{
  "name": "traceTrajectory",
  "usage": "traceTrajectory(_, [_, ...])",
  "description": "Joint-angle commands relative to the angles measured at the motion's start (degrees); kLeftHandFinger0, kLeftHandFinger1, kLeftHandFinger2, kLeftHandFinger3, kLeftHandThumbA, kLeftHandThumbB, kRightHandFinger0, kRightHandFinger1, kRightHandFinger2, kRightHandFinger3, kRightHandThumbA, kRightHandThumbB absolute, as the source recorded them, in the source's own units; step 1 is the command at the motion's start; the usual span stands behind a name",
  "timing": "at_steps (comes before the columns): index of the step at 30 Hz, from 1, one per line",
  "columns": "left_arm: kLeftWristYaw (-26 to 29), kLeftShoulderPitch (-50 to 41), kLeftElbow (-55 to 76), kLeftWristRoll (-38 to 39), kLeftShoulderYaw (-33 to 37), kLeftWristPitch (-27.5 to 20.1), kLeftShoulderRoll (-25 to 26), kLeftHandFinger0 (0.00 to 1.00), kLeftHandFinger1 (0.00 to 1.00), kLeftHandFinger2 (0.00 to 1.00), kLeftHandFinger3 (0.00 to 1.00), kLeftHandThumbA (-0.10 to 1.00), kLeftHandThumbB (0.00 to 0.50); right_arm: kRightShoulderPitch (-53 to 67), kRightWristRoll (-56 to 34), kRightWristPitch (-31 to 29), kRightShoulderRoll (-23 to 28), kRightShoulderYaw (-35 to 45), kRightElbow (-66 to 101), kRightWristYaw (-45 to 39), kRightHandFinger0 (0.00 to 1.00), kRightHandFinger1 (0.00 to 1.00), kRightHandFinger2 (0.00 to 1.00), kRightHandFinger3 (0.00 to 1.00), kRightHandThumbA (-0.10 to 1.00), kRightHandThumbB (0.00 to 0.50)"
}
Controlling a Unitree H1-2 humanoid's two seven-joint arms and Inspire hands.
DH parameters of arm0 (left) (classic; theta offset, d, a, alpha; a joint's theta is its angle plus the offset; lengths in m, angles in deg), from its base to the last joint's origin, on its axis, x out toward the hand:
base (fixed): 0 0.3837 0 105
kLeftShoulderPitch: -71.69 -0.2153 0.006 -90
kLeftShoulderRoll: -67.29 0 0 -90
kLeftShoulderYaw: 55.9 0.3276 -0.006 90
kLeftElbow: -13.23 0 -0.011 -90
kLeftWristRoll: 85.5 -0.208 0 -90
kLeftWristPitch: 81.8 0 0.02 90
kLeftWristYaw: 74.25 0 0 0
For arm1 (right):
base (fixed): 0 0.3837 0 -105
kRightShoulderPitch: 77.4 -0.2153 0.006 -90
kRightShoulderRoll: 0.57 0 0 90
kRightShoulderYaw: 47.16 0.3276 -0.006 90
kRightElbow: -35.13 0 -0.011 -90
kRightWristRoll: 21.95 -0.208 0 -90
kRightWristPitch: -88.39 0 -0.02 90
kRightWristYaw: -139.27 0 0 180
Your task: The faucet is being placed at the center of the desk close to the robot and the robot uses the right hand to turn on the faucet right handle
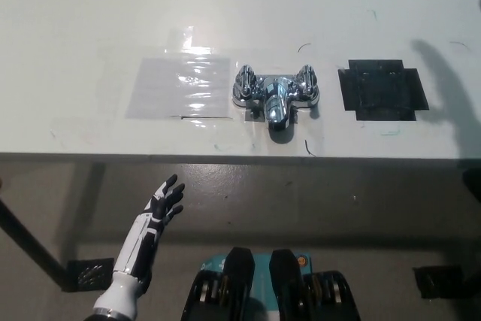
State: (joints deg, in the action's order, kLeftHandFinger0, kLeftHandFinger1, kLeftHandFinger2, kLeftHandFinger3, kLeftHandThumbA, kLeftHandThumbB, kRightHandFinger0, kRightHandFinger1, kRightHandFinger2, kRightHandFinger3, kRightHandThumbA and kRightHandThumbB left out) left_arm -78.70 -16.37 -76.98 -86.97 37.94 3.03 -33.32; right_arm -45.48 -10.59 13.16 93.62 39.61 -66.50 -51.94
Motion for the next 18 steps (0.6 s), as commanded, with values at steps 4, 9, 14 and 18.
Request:
traceTrajectory(4, [-0.44,-1.04,2.11,0.61,-0.30,-3.00,0.36,1.00,1.00,1.00,1.00,1.00,0.048,-30.76,13.48,12.15,-4.89,-15.97,-29.07,-22.01,1.00,1.00,1.00,1.00,0.92,0.304])
traceTrajectory(9, [-0.36,-1.31,2.11,0.62,-0.38,-3.03,0.32,1.00,1.00,1.00,1.00,1.00,0.045,-35.77,17.00,6.66,-8.30,-27.38,-40.83,-21.34,1.00,1.00,1.00,1.00,1.00,0.195])
traceTrajectory(14, [-0.58,-1.46,2.47,1.14,-0.54,-1.70,0.37,1.00,1.00,1.00,1.00,1.00,0.066,-38.12,14.37,2.17,-11.65,-28.07,-52.25,-16.99,1.00,1.00,1.00,1.00,0.95,0.199])
traceTrajectory(18, [0.02,-1.98,2.84,0.34,-0.62,-2.15,0.21,1.00,1.00,1.00,1.00,1.00,0.075,-38.14,15.60,7.20,-13.84,-30.71,-55.75,-14.82,1.00,1.00,1.00,1.00,1.00,0.289])
